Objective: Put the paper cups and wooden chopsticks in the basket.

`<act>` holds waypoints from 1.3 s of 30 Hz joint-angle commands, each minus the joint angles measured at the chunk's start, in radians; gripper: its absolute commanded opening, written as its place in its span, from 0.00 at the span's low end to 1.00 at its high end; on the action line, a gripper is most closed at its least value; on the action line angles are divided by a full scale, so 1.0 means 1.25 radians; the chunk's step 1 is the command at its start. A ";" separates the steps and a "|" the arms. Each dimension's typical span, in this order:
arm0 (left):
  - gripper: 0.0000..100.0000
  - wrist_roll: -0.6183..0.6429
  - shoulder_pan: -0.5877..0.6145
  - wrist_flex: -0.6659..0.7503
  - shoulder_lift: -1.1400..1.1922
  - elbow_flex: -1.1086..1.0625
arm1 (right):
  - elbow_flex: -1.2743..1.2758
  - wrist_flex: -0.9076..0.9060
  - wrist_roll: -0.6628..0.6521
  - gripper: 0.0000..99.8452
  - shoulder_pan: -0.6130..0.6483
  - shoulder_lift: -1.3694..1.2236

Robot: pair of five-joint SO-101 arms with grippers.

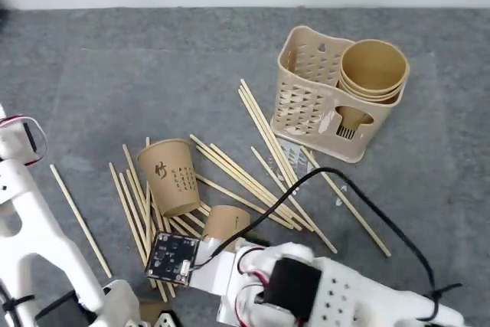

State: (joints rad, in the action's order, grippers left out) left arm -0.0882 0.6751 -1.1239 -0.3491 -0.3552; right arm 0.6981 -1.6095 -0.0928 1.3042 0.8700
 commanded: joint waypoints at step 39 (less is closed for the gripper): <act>0.01 -0.009 -0.001 0.071 -0.025 -0.078 | 0.189 0.384 -0.171 0.13 -0.441 0.024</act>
State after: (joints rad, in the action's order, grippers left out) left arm -0.0898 0.6751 -1.0518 -0.3491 -0.4611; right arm 0.9590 -1.1538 -0.2954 0.7917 0.8684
